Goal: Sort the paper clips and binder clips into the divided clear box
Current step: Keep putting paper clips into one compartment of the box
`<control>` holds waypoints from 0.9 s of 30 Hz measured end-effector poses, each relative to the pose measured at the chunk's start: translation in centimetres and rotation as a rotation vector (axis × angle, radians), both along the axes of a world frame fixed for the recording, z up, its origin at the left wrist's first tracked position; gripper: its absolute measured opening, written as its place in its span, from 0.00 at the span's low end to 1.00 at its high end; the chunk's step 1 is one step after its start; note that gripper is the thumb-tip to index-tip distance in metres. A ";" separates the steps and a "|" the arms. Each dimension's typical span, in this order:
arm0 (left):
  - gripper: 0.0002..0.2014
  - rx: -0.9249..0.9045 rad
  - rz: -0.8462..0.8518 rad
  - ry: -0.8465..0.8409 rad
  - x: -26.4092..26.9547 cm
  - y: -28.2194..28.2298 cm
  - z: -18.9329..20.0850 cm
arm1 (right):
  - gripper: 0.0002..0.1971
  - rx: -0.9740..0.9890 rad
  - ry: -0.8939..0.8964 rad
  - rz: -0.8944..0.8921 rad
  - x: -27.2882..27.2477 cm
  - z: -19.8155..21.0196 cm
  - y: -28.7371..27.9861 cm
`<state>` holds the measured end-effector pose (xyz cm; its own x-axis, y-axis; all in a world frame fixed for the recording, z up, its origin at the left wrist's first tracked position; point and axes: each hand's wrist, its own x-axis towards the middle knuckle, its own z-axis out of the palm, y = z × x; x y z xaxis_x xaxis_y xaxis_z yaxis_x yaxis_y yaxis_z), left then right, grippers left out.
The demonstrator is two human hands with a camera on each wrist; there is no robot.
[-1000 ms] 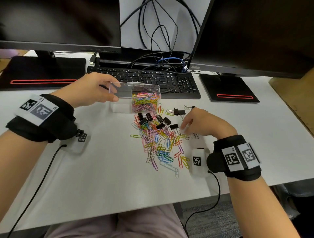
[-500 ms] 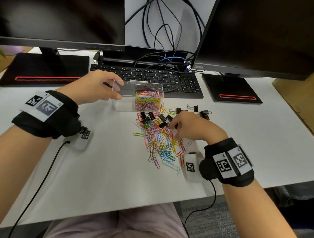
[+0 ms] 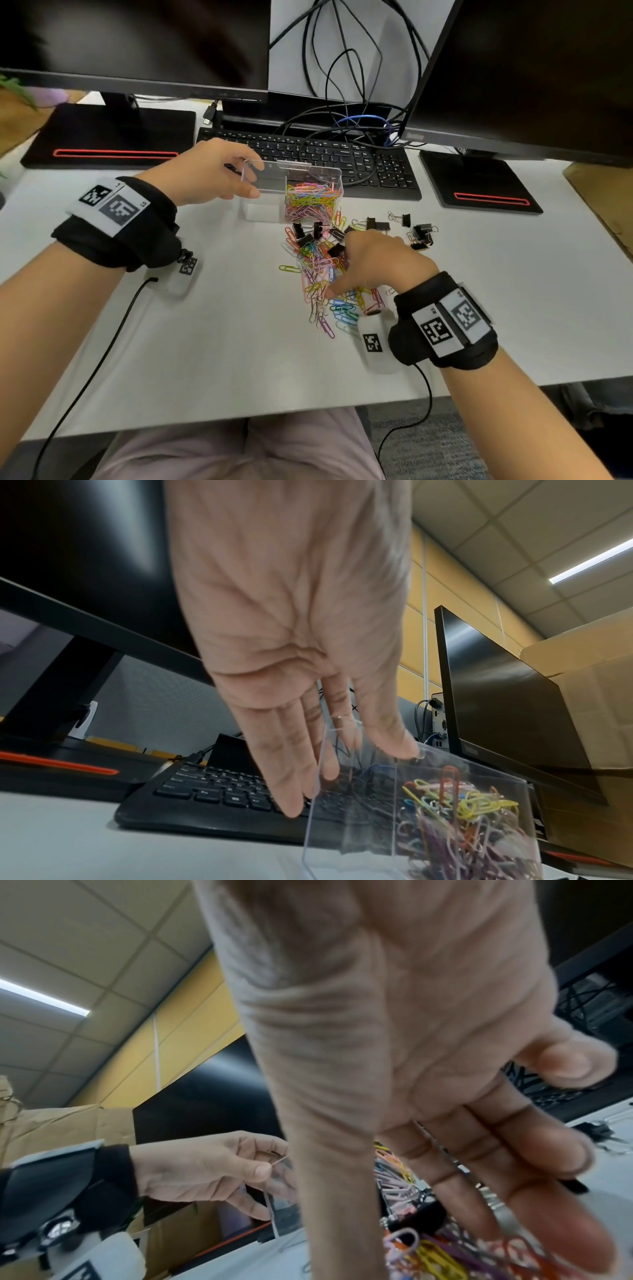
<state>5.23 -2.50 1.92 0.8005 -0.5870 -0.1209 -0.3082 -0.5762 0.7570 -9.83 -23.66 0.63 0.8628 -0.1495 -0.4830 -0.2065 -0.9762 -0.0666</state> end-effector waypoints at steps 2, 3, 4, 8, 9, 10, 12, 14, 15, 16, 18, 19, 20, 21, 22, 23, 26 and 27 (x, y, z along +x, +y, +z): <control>0.20 0.003 -0.002 0.000 0.0 0.0 0.0 | 0.27 0.049 -0.022 -0.016 0.2 -0.2 -0.1; 0.20 0.004 -0.004 -0.001 -0.1 0.0 0.1 | 0.26 0.064 -0.042 -0.029 0.4 -0.3 -0.3; 0.20 0.004 -0.006 -0.001 -0.1 0.0 0.1 | 0.24 0.066 -0.066 -0.040 0.5 -0.3 -0.5; 0.21 0.017 -0.017 -0.001 0.0 0.0 0.2 | 0.19 0.072 -0.124 -0.055 0.5 -0.4 -1.5; 0.21 0.019 -0.017 -0.001 0.0 0.0 0.2 | 0.23 0.091 -0.133 -0.067 0.4 -0.3 -1.4; 0.21 0.021 -0.016 -0.002 0.0 0.0 0.2 | 0.27 0.102 -0.135 -0.082 0.1 -0.2 -1.3; 0.21 0.024 -0.019 -0.003 0.1 -0.1 0.2 | 0.31 0.083 -0.111 -0.090 -0.3 0.2 -0.7; 0.21 0.024 -0.020 -0.004 0.1 -0.1 0.2 | 0.31 0.028 -0.082 -0.067 -0.3 0.4 0.1; 0.21 0.022 -0.019 -0.003 0.1 -0.2 0.2 | 0.31 0.003 -0.089 -0.053 -0.2 0.5 0.5; 0.21 0.020 -0.019 -0.002 0.1 -0.2 0.2 | 0.32 -0.017 -0.107 -0.040 0.0 0.5 0.9; 0.21 0.018 -0.020 0.001 0.1 -0.2 0.2 | 0.33 -0.048 -0.133 -0.027 0.6 0.4 1.6; 0.21 0.015 -0.021 0.002 0.1 -0.2 0.2 | 0.32 -0.069 -0.131 -0.022 0.9 0.3 1.8; 0.21 0.013 -0.021 0.002 0.1 -0.2 0.2 | 0.32 -0.088 -0.124 -0.016 1.1 0.3 2.0; 0.21 0.010 -0.022 0.001 0.1 -0.2 0.2 | 0.31 -0.099 -0.114 -0.010 1.3 0.3 2.0; 0.21 0.009 -0.023 0.001 0.0 -0.1 0.2 | 0.29 -0.097 -0.103 -0.008 1.4 0.4 2.1; 0.21 0.008 -0.024 0.002 0.0 -0.1 0.2 | 0.27 -0.079 -0.094 -0.008 1.4 0.4 2.0; 0.21 0.011 -0.028 -0.005 0.1 -0.1 0.2 | 0.24 0.006 -0.094 -0.027 1.5 0.2 1.4; 0.21 0.008 -0.028 -0.005 0.1 -0.1 0.2 | 0.22 0.023 -0.105 -0.036 1.5 0.1 1.0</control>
